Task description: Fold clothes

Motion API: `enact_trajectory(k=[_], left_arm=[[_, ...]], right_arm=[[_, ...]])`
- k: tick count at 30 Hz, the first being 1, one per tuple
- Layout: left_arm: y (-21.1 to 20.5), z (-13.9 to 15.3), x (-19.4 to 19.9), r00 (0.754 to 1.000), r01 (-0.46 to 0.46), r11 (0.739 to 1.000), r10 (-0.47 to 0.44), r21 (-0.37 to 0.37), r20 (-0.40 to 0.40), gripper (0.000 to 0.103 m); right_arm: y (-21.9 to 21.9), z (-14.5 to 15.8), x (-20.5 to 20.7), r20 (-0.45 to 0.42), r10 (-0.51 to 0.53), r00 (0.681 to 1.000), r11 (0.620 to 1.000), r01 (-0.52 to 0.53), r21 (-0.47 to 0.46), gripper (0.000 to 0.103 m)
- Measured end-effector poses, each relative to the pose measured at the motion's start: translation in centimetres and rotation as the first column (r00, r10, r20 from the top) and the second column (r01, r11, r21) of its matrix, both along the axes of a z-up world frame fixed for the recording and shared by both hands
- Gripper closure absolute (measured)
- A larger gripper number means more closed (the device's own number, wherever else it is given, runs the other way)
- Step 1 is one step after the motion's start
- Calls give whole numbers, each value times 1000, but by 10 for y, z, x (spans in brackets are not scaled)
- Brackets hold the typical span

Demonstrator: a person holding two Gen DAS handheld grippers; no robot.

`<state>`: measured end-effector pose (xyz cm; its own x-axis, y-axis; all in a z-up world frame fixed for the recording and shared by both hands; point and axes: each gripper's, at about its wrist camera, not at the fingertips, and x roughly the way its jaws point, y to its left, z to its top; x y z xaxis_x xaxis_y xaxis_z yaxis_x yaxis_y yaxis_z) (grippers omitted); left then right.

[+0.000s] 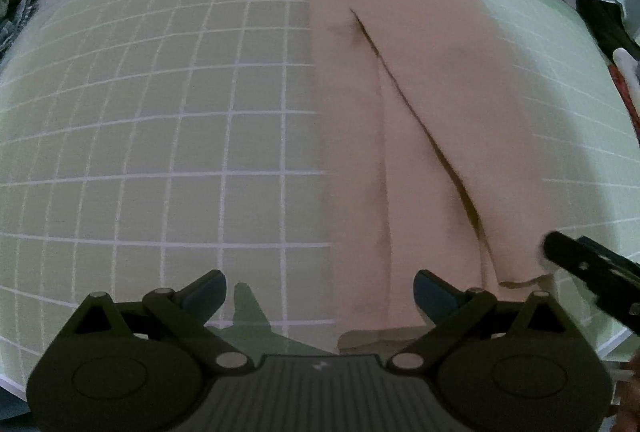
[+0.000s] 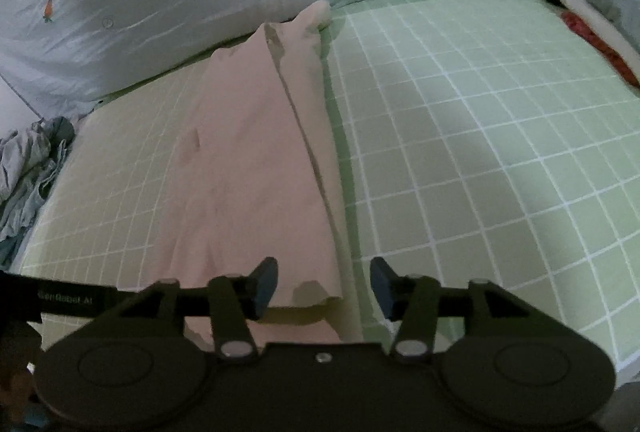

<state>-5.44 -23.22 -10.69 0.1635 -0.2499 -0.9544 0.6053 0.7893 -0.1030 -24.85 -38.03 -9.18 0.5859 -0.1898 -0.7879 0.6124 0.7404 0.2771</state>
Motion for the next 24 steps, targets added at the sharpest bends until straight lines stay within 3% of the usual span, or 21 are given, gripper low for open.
enact_trajectory(k=[2, 6, 12, 17, 18, 19, 21, 22, 24], left_arm=[[-12, -6, -4, 1000, 6, 1000, -6, -6, -10, 4], [-25, -16, -11, 999, 38, 999, -39, -34, -23, 4], [-42, -27, -22, 999, 43, 998, -43, -52, -1, 14], [-52, -29, -37, 997, 78, 994, -76, -82, 28, 30], [-55, -30, -40, 997, 79, 992, -77, -95, 28, 35], [-58, -30, -41, 997, 76, 991, -74, -110, 20, 47], [-57, -30, -40, 997, 77, 988, -77, -132, 5, 74], [-56, -29, -40, 996, 86, 985, -89, -149, -14, 89], [-49, -11, -38, 994, 88, 974, -99, -209, -42, 90]], right_arm=[[0, -5, 6, -14, 26, 1000, 1000, -26, -5, 36], [5, -13, 17, -44, 99, 994, 995, -100, -27, 35], [11, -19, 26, -82, 161, 984, 984, -167, -63, 34], [11, -21, 28, -102, 186, 977, 978, -195, -77, 33], [11, -21, 29, -97, 202, 975, 975, -209, -72, 39], [10, -21, 29, -90, 220, 971, 972, -226, -66, 58], [6, -20, 31, -59, 245, 968, 969, -247, -21, 79], [5, -21, 32, -56, 235, 970, 972, -236, -6, 84], [4, -19, 31, -61, 255, 965, 967, -256, -12, 88]])
